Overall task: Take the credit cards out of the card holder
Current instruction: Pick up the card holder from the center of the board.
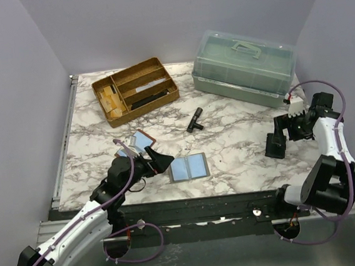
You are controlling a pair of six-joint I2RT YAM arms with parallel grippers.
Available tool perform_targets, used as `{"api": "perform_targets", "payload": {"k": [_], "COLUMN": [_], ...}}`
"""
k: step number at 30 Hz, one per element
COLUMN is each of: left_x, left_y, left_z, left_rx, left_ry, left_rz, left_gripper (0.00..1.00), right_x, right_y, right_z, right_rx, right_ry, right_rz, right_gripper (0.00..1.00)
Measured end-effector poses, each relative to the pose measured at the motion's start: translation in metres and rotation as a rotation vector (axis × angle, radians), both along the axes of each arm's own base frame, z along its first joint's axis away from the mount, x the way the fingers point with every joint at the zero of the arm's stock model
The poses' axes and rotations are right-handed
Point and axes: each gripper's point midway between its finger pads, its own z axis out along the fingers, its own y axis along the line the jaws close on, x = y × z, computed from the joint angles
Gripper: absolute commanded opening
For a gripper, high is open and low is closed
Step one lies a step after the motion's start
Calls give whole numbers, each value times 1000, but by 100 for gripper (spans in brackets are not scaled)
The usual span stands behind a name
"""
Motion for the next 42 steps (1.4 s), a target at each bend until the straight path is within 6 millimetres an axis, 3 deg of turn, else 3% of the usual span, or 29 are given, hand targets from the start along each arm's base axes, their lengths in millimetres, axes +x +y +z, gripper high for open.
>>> {"api": "perform_targets", "payload": {"k": [10,16,21,22,25,34,42], "left_x": [0,-3,-3,-2,-2,-4,-2], "left_y": [-8,-6,-6,-6,-6,-21,-46], "left_z": [-9,-12,-15,-17,-22,-24,-13], "left_rx": [-15,-29,-24,-20,-10,-17,-44], "left_ry": [21,19,26,31,46,73,54], "left_rz": [-26,-23,-22,-22,-23,-96,-183], "left_gripper": [99,99,99,99,98,94,93], "right_x": [-10,-11,-4,-1,8,31,31], "right_y": [-10,-34,-29,-28,-18,44,96], "right_z": [-42,-59,-75,-75,-75,-74,-65], "right_rx": [53,45,111,117,136,258,334], "right_ry": [150,185,200,192,162,132,127], "right_rz": [-18,-100,-70,-62,-19,158,307], "right_gripper": [90,90,86,83,64,7,0]}}
